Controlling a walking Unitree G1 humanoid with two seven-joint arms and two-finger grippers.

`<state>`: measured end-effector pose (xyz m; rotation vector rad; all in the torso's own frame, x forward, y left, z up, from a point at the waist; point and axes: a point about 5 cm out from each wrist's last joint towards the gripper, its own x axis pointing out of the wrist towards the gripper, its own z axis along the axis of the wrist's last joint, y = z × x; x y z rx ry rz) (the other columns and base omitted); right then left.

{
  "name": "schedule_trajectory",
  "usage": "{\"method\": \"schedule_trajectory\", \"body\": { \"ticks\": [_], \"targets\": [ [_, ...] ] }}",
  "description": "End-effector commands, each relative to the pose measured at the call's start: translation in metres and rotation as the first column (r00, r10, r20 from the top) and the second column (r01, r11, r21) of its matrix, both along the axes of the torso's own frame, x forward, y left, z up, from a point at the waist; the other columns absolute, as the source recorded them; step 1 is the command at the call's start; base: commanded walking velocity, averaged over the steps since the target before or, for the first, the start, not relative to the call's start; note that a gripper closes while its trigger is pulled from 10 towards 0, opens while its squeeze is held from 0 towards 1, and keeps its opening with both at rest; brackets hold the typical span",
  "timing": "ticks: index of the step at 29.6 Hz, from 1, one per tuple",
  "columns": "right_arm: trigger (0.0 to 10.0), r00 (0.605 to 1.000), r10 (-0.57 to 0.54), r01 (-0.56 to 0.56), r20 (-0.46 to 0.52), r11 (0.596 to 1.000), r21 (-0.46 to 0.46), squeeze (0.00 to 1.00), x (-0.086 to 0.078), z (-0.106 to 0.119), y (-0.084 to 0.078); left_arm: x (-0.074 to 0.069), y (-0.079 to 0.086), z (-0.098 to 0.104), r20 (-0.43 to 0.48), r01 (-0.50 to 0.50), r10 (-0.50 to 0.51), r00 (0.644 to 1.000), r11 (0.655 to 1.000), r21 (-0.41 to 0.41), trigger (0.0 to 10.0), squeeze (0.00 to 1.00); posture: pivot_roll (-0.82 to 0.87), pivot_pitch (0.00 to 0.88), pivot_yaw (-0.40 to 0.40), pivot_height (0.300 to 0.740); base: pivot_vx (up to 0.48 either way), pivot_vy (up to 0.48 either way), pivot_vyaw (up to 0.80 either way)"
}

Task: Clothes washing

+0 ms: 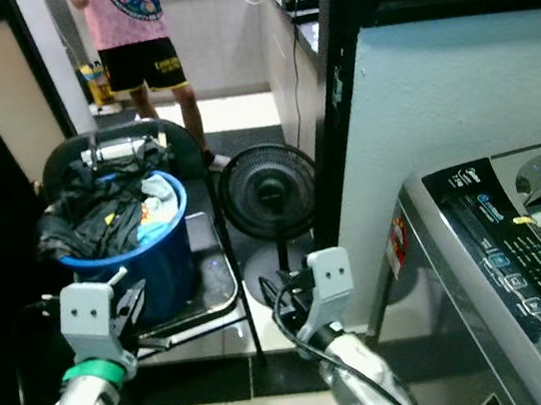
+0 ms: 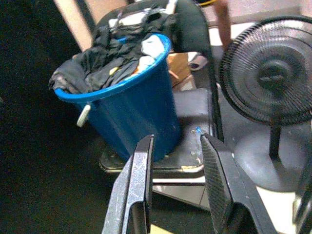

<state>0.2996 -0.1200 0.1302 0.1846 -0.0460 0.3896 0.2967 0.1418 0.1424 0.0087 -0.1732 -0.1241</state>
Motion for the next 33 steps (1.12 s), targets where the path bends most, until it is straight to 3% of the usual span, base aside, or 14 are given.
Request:
{"method": "schedule_trajectory", "body": {
  "ticks": [1,27,33],
  "targets": [
    [10.0,0.999,0.034,-0.034,0.021,0.999,0.002,0.00,0.0005,0.0051,0.0114,-0.0008,0.0079,-0.0028,-0.015,-0.029,0.029,0.999,1.000,-0.009,10.0,0.00,-0.01,0.014,0.081,0.740,0.394,0.000,0.80],
    [10.0,0.999,-0.002,0.001,0.047,1.000,0.009,0.00,0.0012,0.0120,0.0091,0.0032,0.0105,0.0005,-0.017,-0.003,0.003,1.000,1.000,-0.012,10.0,0.00,-0.01,0.018,0.096,0.740,0.466,0.000,0.00],
    [10.0,0.999,0.004,-0.004,0.045,1.000,-0.001,0.00,0.0017,0.0122,0.0109,0.0031,0.0102,0.0002,-0.018,0.000,0.000,1.000,1.000,-0.010,10.0,0.00,-0.01,0.012,0.094,0.740,0.480,0.000,0.74]
  ]
}}
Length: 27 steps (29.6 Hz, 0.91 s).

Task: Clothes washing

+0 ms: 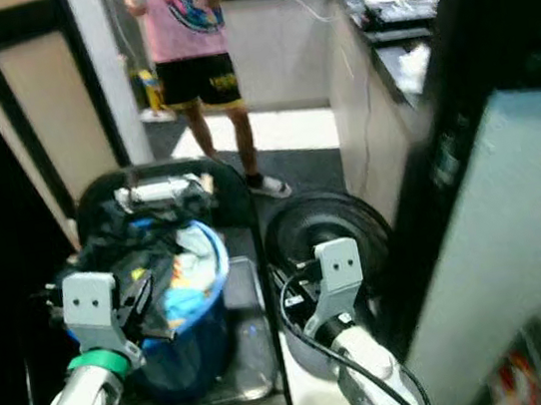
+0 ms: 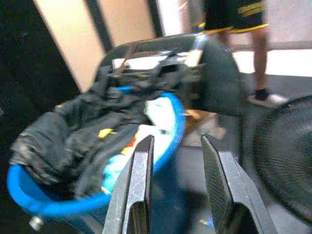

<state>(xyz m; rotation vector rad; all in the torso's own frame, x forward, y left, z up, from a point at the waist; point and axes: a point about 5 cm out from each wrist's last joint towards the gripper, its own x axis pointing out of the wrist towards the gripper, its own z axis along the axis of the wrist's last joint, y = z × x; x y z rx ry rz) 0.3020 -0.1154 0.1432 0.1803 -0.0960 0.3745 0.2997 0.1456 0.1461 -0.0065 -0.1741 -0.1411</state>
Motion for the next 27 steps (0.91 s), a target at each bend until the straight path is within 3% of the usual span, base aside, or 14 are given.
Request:
{"method": "schedule_trajectory", "body": {
  "ticks": [1,14,27],
  "targets": [
    [10.0,1.000,0.023,-0.023,-0.003,1.000,-0.007,0.00,-0.001,-0.001,0.006,0.000,0.006,-0.004,-0.018,-0.018,0.018,1.000,1.000,0.004,10.0,0.00,-0.01,0.012,0.094,0.740,0.480,0.000,0.80],
    [10.0,1.000,-0.011,0.011,0.017,1.000,0.001,0.00,0.003,0.006,0.005,0.001,0.007,-0.004,-0.021,-0.003,0.003,1.000,1.000,0.001,10.0,0.00,-0.01,0.000,0.093,0.740,0.464,0.000,0.00],
    [10.0,0.999,-0.015,0.015,0.030,1.000,-0.006,0.00,0.005,0.010,0.007,0.002,0.010,-0.007,-0.036,0.002,-0.001,0.999,1.000,0.014,10.0,0.00,-0.01,0.010,0.091,0.740,0.000,0.000,0.00]
  ]
}}
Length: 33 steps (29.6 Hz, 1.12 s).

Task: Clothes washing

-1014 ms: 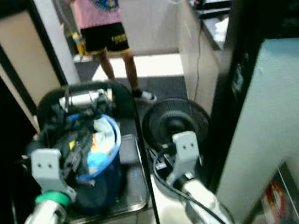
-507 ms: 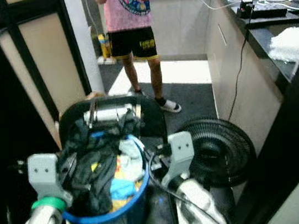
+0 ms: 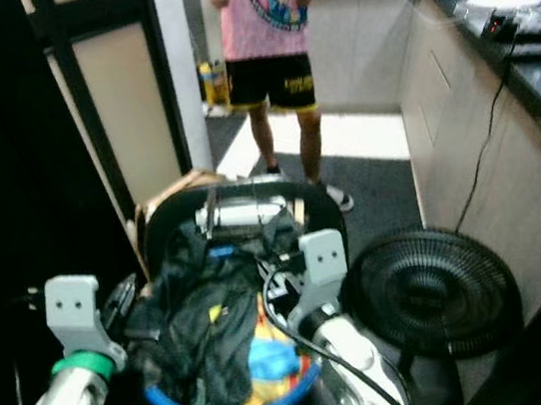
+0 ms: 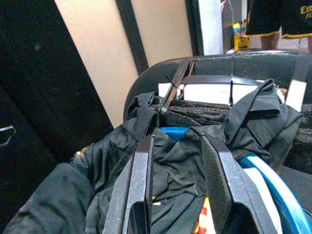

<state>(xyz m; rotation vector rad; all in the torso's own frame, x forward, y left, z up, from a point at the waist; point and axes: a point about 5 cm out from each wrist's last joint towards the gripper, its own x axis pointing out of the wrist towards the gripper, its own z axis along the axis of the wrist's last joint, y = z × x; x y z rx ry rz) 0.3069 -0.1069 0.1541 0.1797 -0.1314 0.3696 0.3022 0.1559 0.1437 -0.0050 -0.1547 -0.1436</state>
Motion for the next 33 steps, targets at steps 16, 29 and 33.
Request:
{"method": "schedule_trajectory", "body": {
  "ticks": [16,29,33],
  "targets": [
    [10.0,0.999,0.001,-0.003,-0.048,0.998,-0.055,0.00,0.004,-0.005,0.004,-0.003,0.002,-0.009,-0.028,0.003,-0.002,1.000,0.999,0.042,10.0,0.00,-0.01,0.024,0.065,0.740,0.000,0.000,0.00],
    [10.0,0.994,-0.091,0.087,-0.054,0.994,-0.064,0.00,0.009,-0.006,-0.009,-0.002,0.004,-0.012,-0.054,0.013,-0.011,0.999,0.999,0.032,10.0,0.00,-0.02,0.025,0.072,0.740,0.000,0.000,0.00],
    [10.0,0.995,-0.083,0.079,-0.052,0.994,-0.077,0.00,0.009,-0.007,-0.006,-0.002,0.002,-0.012,-0.051,0.010,-0.009,0.999,1.000,0.027,10.0,0.00,-0.02,0.025,0.067,0.740,0.000,0.000,0.00]
  ]
}}
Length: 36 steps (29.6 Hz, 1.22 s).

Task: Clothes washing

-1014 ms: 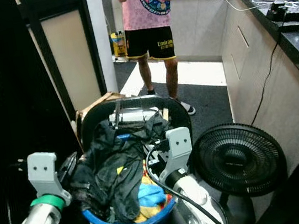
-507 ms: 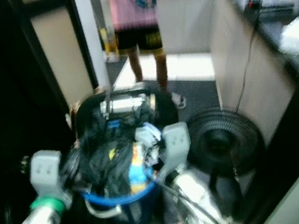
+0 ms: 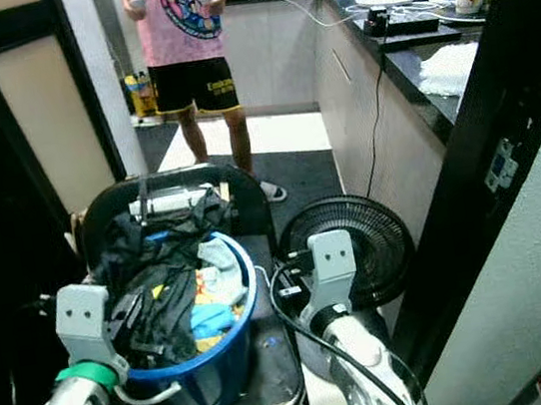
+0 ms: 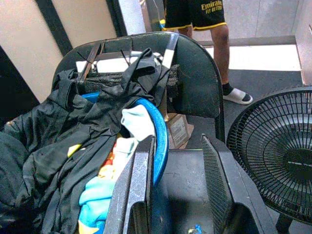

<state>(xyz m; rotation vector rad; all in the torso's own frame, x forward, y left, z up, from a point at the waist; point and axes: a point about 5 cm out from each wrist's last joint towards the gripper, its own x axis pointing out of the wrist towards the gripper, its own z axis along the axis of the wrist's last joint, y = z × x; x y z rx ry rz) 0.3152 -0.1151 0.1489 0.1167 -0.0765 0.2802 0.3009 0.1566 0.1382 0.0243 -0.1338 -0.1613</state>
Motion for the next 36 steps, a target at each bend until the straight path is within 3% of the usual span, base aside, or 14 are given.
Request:
{"method": "schedule_trajectory", "body": {
  "ticks": [1,9,11,18,26,36],
  "targets": [
    [10.0,1.000,0.011,-0.011,-0.006,1.000,-0.011,0.00,0.000,-0.002,0.003,0.000,0.001,-0.006,-0.030,-0.009,0.008,1.000,1.000,-0.005,10.0,0.00,-0.02,0.025,0.067,0.740,0.000,0.000,0.00],
    [10.0,0.998,0.059,-0.059,-0.037,0.998,0.019,0.00,0.001,-0.009,0.008,0.000,-0.002,-0.007,-0.037,-0.010,0.011,0.999,1.000,0.009,10.0,0.00,-0.02,0.033,0.068,0.740,0.000,0.000,0.00],
    [10.0,0.993,0.082,-0.084,-0.086,0.996,-0.019,0.00,0.006,-0.018,0.011,0.001,-0.002,-0.009,-0.052,-0.011,0.012,0.999,1.000,0.020,10.0,0.00,-0.02,0.035,0.071,0.740,0.000,0.000,0.00],
    [10.0,0.987,0.130,-0.135,-0.094,0.990,-0.047,0.00,0.008,-0.018,0.020,0.001,0.002,-0.010,-0.063,-0.020,0.022,0.998,0.999,0.025,10.0,0.00,-0.01,0.042,0.072,0.740,0.000,0.000,0.00],
    [10.0,0.994,0.047,-0.049,-0.095,0.999,-0.016,0.00,0.009,-0.020,0.009,-0.001,0.005,-0.011,-0.067,-0.035,0.036,0.997,0.999,0.021,10.0,0.00,-0.01,0.040,0.077,0.740,0.000,0.000,0.00],
    [10.0,0.995,0.075,-0.078,-0.067,0.996,-0.048,0.00,0.008,-0.018,0.009,0.000,0.000,-0.010,-0.063,-0.030,0.030,0.998,1.000,0.005,10.0,0.00,-0.01,0.037,0.075,0.740,0.000,0.000,0.00]
  ]
}}
